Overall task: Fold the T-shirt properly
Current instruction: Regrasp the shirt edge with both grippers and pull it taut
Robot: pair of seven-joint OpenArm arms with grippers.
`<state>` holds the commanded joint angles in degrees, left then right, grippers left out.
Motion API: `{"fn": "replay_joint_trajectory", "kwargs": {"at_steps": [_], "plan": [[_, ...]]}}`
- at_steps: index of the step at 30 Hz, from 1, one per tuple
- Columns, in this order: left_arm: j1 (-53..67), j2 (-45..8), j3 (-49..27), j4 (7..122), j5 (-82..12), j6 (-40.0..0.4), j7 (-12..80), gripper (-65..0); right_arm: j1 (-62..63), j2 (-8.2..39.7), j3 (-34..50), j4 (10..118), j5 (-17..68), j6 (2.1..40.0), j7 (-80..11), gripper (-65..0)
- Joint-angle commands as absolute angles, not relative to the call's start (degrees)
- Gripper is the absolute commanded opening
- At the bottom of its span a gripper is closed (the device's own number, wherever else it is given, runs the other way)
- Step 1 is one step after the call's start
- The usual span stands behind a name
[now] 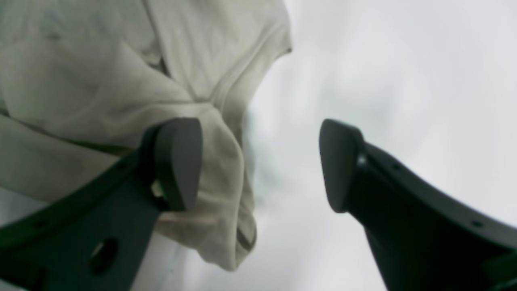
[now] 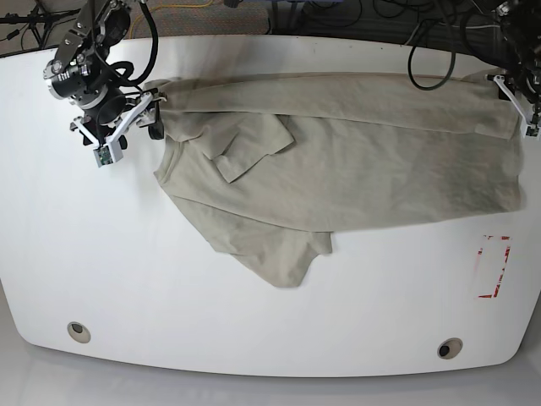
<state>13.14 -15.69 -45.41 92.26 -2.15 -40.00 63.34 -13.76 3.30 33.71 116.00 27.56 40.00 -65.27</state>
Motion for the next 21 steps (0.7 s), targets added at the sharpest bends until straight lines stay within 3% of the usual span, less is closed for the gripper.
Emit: {"fn": "replay_joint_trajectory", "kwargs": {"at_steps": [7,16,21], "plan": [[13.1,-15.9,-44.9,84.6,-0.6,-40.0,58.7,-36.3,-13.8,1.4,33.8,114.5,25.9,40.0,-65.0,-22.7],[13.1,-15.9,-44.8,84.4,-0.5,-40.0,58.4,-36.4,-17.7,1.0,32.2,114.6,25.5,40.0,-65.3,-22.8],[13.1,-16.0,-44.8,84.4,-0.5,-40.0,58.3,-36.4,-21.0,-1.5,31.8,114.6,25.4,40.0,-65.0,-22.8]]}}
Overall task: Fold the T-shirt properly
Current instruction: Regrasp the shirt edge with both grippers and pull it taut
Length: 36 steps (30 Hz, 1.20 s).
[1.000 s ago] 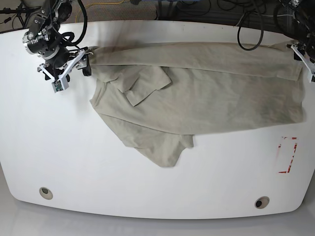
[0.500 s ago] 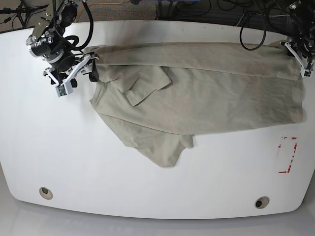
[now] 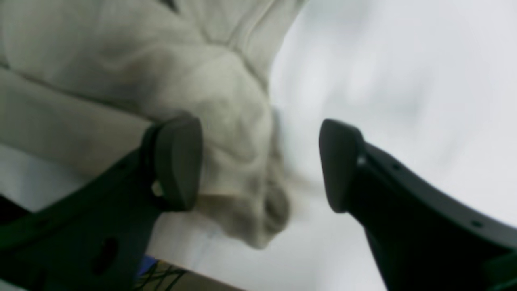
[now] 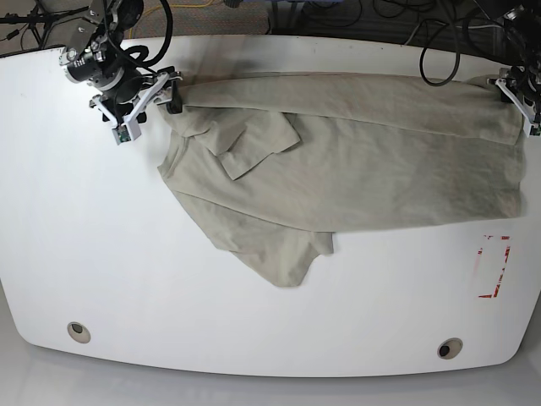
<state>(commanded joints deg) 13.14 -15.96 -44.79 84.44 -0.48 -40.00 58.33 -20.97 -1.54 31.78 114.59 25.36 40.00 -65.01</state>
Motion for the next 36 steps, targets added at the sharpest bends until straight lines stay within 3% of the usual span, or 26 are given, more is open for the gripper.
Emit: {"fn": "replay_joint_trajectory", "kwargs": {"at_steps": [12,15,17,20,23,27,36], "plan": [[13.1,-16.8,-41.2,84.5,-0.6,-40.0,58.4,-36.4,-21.5,-1.8,31.7,107.0,24.9,40.0,-60.5,-23.3],[13.1,-17.0,-41.0,84.5,-0.6,-40.0,58.4,-36.4,-21.3,-0.4,31.7,105.1,23.2,40.0,-60.4,-34.6],[13.1,-17.5,-40.9,84.5,-0.7,-40.0,58.4,-36.4,-21.3,-0.3,31.8,104.9,21.5,40.0,-60.4,-48.7],[13.1,-17.5,-40.8,84.5,-0.7,-40.0,58.4,-36.7,-21.3,-0.1,31.8,104.9,19.6,40.0,-60.4,-62.1],[13.1,-17.5,-40.7,84.5,-0.7,-40.0,58.3,-39.4,-21.6,0.0,31.8,105.1,18.3,40.0,-60.4,-62.1],[13.1,-17.5,-38.2,84.5,-0.7,-40.0,58.4,-45.6,-22.5,0.7,32.1,105.2,16.7,40.0,-60.4,-57.5],[17.7,-15.8,-33.1,93.8,-1.0,-40.0,60.7,-45.8,-27.2,4.7,32.2,108.1,16.5,40.0,-60.4,-57.2]]}}
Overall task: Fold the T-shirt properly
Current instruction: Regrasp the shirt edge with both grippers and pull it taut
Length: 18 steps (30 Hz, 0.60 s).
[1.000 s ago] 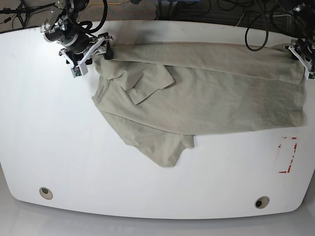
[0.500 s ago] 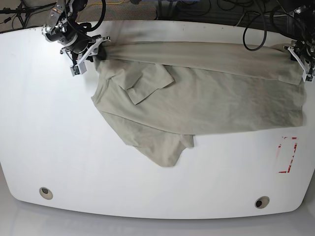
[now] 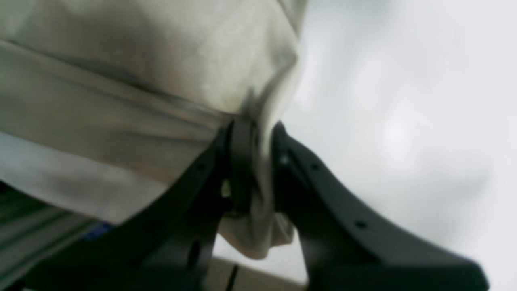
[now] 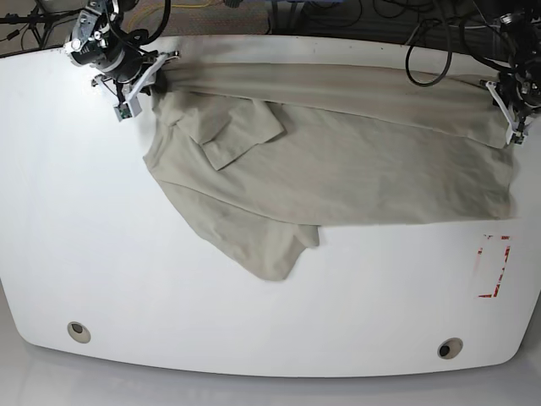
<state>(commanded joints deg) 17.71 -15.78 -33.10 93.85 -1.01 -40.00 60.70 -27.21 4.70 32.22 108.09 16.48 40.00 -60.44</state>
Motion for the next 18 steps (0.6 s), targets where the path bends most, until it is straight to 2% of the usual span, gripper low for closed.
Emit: {"fn": "replay_joint_trajectory", "kwargs": {"at_steps": [7,18], "plan": [[21.2,-12.6,-29.7,102.1,-0.9,-40.0,62.8,-39.7,-29.0,6.8,32.9,108.5,16.3,40.0,-60.4,-57.2],[21.5,-13.6,-29.3,104.9,-1.0,-40.0,65.4,-39.7,-28.7,10.7,37.3,108.2,16.5,40.0,-60.4,-56.3]]}}
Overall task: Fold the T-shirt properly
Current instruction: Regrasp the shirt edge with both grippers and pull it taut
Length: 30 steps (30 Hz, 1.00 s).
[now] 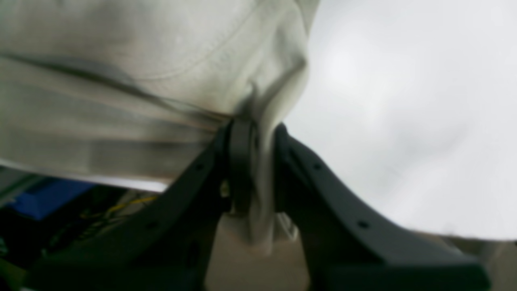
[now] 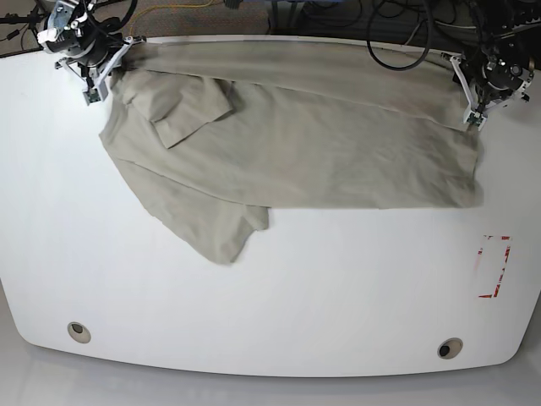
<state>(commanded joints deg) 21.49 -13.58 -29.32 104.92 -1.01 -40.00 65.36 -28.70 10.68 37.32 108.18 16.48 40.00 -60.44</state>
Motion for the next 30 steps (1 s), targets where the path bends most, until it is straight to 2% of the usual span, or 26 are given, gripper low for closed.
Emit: {"fn": "replay_joint_trajectory", "kwargs": {"at_steps": [5,8,10,14,16,22,30], "plan": [[21.4,-15.3,-29.2,104.9,-1.0,-40.0,65.4,-39.7,-28.6,10.9,36.4,108.2,16.4,40.0,-60.4,-55.3],[21.3,-15.4,-29.2,104.9,-1.0,-40.0,65.4,-39.6,-28.6,10.9,35.9,108.3,16.2,40.0,-60.4,-45.8],[21.3,-15.9,-29.2,105.0,-1.0,-40.0,65.4,-39.6,-28.6,10.7,35.9,108.5,16.2,40.0,-60.4,-35.2],[21.3,-16.2,-29.2,105.0,-1.0,-40.0,65.5,-39.4,-28.6,10.6,35.9,108.8,16.5,40.0,-60.4,-20.3],[21.3,-16.2,-29.2,105.5,-1.0,-40.0,65.5,-39.3,-28.6,10.6,35.9,109.7,16.5,40.0,-60.4,-17.3],[21.2,-16.0,-29.3,109.2,-1.1,-40.0,67.9,-27.1,-27.8,9.3,35.9,112.8,16.6,40.0,-60.6,-16.6],[20.4,-16.3,-29.3,111.0,-5.7,-40.0,68.5,-26.4,-26.5,8.5,35.8,115.6,16.5,40.0,-62.9,-16.8]]}}
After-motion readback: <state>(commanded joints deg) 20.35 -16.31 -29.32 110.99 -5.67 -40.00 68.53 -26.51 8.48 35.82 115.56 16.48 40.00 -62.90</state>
